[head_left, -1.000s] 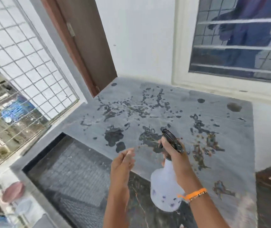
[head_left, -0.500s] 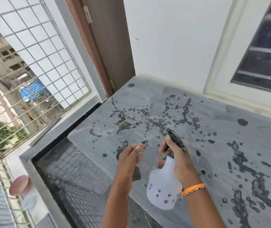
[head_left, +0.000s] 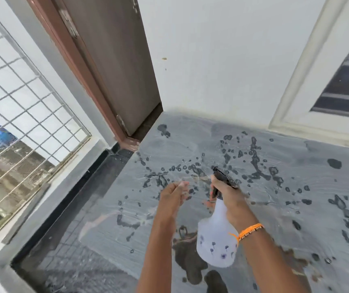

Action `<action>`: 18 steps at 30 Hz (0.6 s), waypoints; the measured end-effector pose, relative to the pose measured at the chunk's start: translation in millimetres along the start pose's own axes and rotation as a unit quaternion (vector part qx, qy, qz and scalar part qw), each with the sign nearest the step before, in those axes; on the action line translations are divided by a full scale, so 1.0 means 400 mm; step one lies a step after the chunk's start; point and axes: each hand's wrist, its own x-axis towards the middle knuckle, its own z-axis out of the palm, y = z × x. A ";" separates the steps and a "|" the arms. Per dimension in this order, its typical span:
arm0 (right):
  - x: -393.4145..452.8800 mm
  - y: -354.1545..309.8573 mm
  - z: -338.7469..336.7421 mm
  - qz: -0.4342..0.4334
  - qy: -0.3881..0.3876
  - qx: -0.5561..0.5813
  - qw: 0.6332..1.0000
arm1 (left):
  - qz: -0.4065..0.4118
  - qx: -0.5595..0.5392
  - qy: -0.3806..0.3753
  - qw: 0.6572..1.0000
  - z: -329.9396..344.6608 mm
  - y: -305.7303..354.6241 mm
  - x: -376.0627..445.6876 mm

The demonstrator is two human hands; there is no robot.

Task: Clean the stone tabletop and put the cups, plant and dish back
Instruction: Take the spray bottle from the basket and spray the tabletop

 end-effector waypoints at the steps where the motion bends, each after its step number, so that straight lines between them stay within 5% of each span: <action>1: 0.018 0.004 0.022 0.012 0.014 0.011 1.000 | -0.011 0.009 -0.010 1.000 -0.015 0.006 0.034; 14: 0.103 0.036 0.104 0.067 0.131 0.077 0.986 | -0.073 0.076 -0.090 0.990 -0.097 -0.014 0.225; 18: 0.099 0.038 0.086 0.075 0.099 0.090 0.988 | -0.087 0.084 -0.104 0.987 -0.087 -0.025 0.233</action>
